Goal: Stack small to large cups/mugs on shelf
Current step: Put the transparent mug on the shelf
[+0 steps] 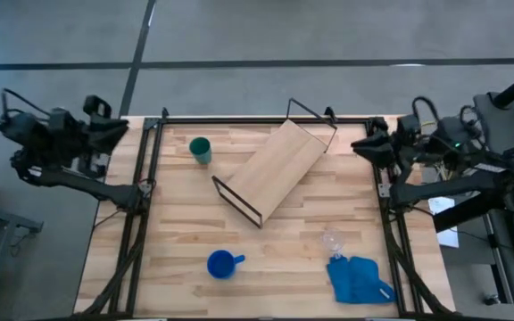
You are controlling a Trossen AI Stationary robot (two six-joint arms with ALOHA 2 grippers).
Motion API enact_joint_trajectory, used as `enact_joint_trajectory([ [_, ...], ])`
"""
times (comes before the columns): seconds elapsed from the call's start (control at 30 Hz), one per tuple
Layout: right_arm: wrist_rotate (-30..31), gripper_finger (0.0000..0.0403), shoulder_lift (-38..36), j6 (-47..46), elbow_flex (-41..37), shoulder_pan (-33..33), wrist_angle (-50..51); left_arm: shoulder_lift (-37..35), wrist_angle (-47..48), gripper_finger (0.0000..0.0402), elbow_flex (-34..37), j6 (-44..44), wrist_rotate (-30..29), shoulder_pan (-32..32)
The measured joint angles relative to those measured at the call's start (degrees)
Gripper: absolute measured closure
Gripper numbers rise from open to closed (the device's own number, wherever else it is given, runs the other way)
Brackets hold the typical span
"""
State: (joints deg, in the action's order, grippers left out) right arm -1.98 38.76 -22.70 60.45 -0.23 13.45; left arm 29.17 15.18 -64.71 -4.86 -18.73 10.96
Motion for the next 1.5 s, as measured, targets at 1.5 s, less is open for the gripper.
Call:
enact_joint_trajectory([
  [1.5,-13.9,0.0326,21.5,-17.4,16.1,1.4,42.4,-3.5,12.4,0.0354,0.1,13.5,0.3,0.0],
])
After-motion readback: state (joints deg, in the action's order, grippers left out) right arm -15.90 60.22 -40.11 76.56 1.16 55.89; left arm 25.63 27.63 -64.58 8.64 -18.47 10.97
